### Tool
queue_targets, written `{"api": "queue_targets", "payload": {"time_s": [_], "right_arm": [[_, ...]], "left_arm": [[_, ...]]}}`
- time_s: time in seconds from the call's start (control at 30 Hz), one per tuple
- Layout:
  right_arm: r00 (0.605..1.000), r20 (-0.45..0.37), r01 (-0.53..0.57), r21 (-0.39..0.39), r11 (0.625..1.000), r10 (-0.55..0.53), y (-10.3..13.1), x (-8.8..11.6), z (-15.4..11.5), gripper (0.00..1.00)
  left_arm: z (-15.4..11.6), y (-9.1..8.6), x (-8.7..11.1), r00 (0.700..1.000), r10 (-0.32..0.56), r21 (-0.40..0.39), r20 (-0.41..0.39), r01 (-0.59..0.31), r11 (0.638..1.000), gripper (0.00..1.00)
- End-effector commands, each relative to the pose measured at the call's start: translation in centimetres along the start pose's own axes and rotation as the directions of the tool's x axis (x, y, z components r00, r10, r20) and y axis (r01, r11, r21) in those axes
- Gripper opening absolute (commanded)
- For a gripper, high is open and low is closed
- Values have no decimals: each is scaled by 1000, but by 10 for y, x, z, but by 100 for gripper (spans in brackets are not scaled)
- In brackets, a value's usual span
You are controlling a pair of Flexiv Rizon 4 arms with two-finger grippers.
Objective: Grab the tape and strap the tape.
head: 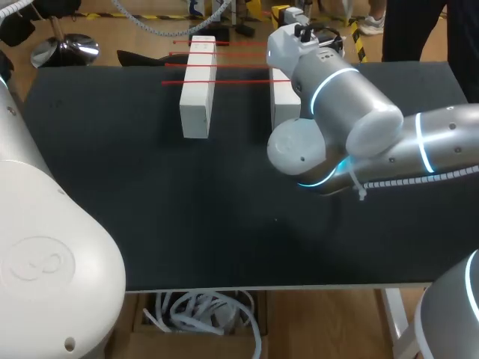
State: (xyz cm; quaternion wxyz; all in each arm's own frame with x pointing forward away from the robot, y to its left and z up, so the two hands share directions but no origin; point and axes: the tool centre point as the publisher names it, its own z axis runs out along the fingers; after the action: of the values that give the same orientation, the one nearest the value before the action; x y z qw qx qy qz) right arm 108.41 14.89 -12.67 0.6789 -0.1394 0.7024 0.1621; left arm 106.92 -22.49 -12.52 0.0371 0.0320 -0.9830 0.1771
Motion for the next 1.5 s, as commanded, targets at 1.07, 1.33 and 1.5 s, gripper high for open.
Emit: {"api": "queue_targets", "payload": {"time_s": [1.07, 1.33, 1.5], "right_arm": [[1000, -8, -22, -65, 998, 21, 7, -5, 1, 0], [1000, -14, -29, -78, 997, 28, 9, -4, 2, 0], [999, -17, -39, -96, 995, 37, 11, -4, 3, 0]], "left_arm": [[-1, -1, 1, 1000, -1, -3, 0, 1, 1000, 0], [-1, -1, 1, 1000, -1, -3, 0, 1, 1000, 0], [-1, -1, 1, 1000, -1, -3, 0, 1, 1000, 0]]}}
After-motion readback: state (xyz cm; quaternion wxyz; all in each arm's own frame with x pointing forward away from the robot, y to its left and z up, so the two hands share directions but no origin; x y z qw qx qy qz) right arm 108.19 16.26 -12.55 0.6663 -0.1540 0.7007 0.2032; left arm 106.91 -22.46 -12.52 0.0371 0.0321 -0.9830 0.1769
